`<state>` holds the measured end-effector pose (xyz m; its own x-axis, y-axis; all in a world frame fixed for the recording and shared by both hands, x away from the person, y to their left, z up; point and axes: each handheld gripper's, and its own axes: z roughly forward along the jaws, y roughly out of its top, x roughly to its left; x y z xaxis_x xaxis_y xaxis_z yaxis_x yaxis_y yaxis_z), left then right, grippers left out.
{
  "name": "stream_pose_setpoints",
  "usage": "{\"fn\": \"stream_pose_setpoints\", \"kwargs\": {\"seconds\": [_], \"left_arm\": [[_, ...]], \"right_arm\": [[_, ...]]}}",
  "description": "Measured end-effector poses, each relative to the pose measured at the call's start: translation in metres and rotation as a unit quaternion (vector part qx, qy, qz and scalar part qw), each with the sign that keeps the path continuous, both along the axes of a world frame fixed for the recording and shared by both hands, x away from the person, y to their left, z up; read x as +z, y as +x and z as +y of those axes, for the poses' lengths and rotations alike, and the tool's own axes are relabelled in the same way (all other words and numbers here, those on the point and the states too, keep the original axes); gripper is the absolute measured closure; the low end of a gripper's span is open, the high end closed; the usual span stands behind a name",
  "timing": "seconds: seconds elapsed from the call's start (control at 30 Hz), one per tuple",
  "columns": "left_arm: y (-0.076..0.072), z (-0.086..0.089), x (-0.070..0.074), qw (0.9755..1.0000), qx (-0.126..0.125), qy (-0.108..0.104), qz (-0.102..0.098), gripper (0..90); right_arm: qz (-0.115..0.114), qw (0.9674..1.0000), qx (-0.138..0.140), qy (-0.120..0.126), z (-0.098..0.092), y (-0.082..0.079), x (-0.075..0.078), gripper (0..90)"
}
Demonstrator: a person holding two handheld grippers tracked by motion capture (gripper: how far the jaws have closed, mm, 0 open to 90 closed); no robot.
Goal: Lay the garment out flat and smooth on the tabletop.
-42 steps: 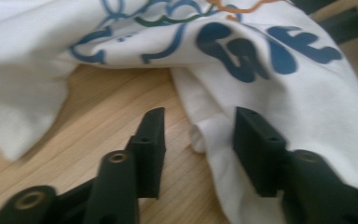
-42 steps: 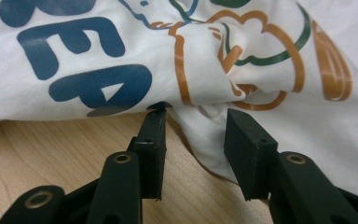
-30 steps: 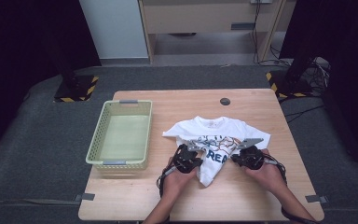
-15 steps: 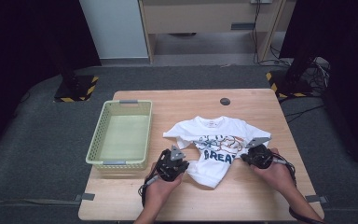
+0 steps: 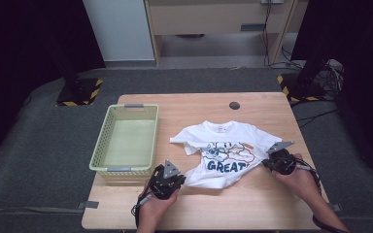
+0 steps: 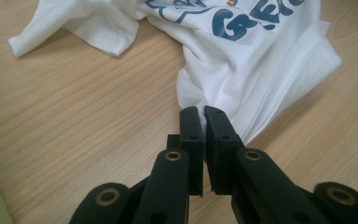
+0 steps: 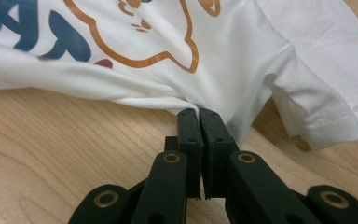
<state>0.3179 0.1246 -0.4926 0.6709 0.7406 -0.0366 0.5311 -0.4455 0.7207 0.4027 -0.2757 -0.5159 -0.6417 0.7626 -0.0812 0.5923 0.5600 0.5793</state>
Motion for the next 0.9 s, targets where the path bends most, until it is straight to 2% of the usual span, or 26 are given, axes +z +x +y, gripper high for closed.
{"fn": "stream_pose_setpoints", "kwargs": {"seconds": [0.03,0.1,0.2,0.27,0.3,0.4,0.47,0.53,0.7,0.9], "left_arm": [[0.0,-0.002,-0.003,1.0,0.0,0.0,0.001,86.8],[0.0,-0.007,-0.008,1.0,0.001,0.002,-0.001,86.5],[-0.001,-0.012,-0.014,0.9998,-0.001,0.017,-0.006,86.1],[-0.002,-0.013,-0.016,0.9997,0.001,0.024,-0.009,85.3],[-0.002,-0.012,-0.017,0.9997,0.002,0.022,-0.008,85.3],[-0.003,-0.01,-0.019,0.9997,0.008,0.019,-0.008,85.0],[-0.004,-0.009,-0.021,0.9997,0.011,0.022,-0.007,85.0],[-0.003,-0.007,-0.022,0.9997,0.015,0.019,-0.006,85.0],[-0.002,-0.007,-0.026,0.9994,0.016,0.029,-0.003,84.5],[-0.003,-0.007,-0.033,0.9991,0.019,0.038,0.001,83.2]], "right_arm": [[-0.001,1.0,0.001,0.006,0.001,-0.001,0.001,83.7],[-0.018,0.9997,0.001,0.018,0.004,-0.004,0.004,73.6],[-0.033,0.999,0.009,0.03,0.008,-0.012,0.009,62.1],[-0.038,0.9984,0.023,0.036,0.011,-0.021,0.014,64.2],[-0.038,0.9984,0.023,0.036,0.011,-0.021,0.014,64.2],[-0.034,0.9969,0.044,0.055,0.016,-0.035,0.017,73.9],[-0.032,0.9952,0.063,0.068,0.022,-0.046,0.015,79.7],[-0.028,0.9937,0.082,0.07,0.029,-0.055,0.01,81.6],[-0.023,0.9901,0.12,0.069,0.049,-0.071,0.002,79.2],[-0.029,0.9852,0.15,0.079,0.068,-0.077,-0.003,71.2]]}}
